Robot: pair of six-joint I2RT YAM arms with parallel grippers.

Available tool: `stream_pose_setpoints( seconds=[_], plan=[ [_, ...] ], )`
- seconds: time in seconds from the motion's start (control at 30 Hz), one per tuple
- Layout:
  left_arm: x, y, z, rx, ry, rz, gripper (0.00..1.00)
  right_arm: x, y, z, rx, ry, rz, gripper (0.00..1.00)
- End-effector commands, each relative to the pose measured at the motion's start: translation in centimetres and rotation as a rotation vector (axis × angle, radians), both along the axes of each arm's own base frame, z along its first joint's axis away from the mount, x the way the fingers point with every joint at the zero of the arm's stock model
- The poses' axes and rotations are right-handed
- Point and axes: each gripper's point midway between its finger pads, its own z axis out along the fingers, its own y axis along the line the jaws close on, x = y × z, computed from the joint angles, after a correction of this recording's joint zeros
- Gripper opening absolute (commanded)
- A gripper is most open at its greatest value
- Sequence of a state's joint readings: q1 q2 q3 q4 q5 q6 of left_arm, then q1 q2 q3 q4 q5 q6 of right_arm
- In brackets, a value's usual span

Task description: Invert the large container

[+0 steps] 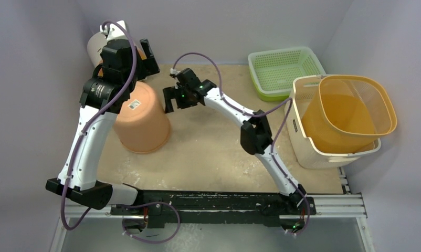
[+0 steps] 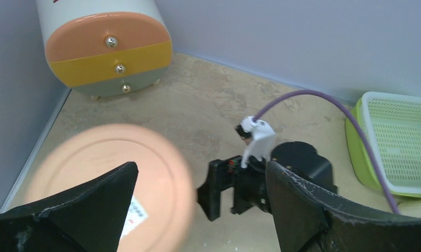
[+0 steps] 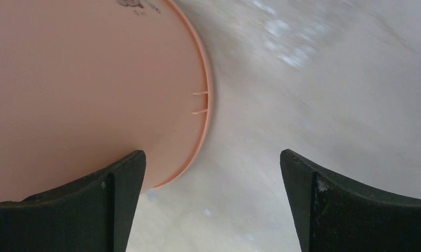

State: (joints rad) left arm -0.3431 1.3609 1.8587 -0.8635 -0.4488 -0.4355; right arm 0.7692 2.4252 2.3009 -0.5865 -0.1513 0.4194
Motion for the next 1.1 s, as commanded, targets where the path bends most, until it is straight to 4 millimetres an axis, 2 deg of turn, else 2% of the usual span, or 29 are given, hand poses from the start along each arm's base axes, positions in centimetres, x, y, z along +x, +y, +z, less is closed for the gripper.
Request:
stream_pose_setpoints(
  seconds=[0.0,0.03,0.1,0.2,0.3,0.43,0.5,0.53,0.63,0.73,0.87,0.97,1.07],
  plan=[
    [-0.7,-0.4,1.0,-0.031,-0.04,-0.027,0.89,-4.3,6.9,2.8,0.194,0.097,0.173,1.0],
    [-0.7,-0.5,0.6,-0.032,-0.035,-0.031,0.89,-4.8,7.3,3.0,0.218,0.109,0.182,1.0],
    [-0.6,-1.0,-0.7,-0.036,-0.01,-0.054,0.89,-5.5,7.0,3.5,0.245,0.121,0.171,1.0],
    [-0.6,-2.6,-3.2,-0.061,0.035,-0.131,0.87,-4.1,4.1,4.6,0.221,0.056,0.076,1.0],
    [-0.9,-3.6,-6.1,-0.079,0.092,-0.179,0.85,-1.4,-0.6,5.1,0.165,0.02,-0.066,1.0],
    [-2.1,-4.0,-10.2,-0.09,0.188,-0.205,0.84,1.5,-8.2,5.2,0.109,0.011,-0.268,1.0],
    [-3.0,-4.4,-12.4,-0.1,0.24,-0.228,0.84,2.1,-12.0,4.8,0.074,0.006,-0.346,1.0],
    [-3.4,-4.5,-13.6,-0.103,0.268,-0.239,0.84,2.2,-13.5,5.4,0.065,-0.011,-0.375,1.0],
    [-4.6,-4.6,-16.8,-0.103,0.34,-0.25,0.84,2.4,-17.5,5.2,0.014,-0.033,-0.438,1.0],
    [-5.2,-3.7,-19.5,-0.077,0.388,-0.21,0.84,1.8,-19.6,4.7,-0.018,-0.031,-0.465,1.0],
    [-5.3,-1.3,-22.7,0.007,0.412,-0.106,0.84,1.2,-20.5,4.4,-0.025,-0.025,-0.468,1.0],
    [-4.5,1.1,-23.9,0.111,0.408,0.002,0.85,1.1,-20.6,5.1,-0.028,-0.039,-0.456,1.0],
    [-3.2,3.3,-24.0,0.201,0.393,0.099,0.87,1.5,-21.0,6.8,-0.046,-0.088,-0.446,1.0]
  ],
)
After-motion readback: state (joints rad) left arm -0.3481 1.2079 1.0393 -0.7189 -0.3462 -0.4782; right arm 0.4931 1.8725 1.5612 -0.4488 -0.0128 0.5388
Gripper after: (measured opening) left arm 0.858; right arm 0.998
